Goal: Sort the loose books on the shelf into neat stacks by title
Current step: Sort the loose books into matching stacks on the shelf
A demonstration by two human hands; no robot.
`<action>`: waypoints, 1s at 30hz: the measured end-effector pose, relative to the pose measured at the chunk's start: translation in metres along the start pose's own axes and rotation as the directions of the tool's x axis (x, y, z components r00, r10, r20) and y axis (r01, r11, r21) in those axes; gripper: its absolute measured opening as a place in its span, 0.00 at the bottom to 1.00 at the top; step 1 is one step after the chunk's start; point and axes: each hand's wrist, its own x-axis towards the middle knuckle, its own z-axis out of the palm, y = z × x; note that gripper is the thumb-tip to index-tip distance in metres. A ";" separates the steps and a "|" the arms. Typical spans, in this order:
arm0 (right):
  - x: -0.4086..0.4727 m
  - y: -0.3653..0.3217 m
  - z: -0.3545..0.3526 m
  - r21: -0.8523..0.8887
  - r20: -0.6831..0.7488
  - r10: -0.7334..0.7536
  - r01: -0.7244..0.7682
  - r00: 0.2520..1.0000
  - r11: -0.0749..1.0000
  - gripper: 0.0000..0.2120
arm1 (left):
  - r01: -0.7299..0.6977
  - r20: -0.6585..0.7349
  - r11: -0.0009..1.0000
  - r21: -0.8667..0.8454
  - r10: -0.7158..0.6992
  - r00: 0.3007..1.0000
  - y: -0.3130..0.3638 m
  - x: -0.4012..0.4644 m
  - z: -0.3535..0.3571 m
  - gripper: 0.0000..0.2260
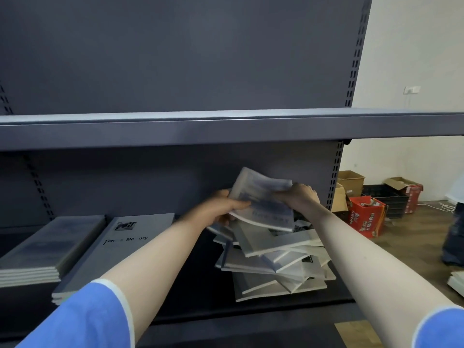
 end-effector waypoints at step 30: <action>-0.103 -0.239 0.166 0.354 0.077 -0.200 0.161 0.977 0.921 0.21 | -0.012 -0.264 1.000 0.027 0.018 0.964 -0.133 -0.127 -0.231 0.09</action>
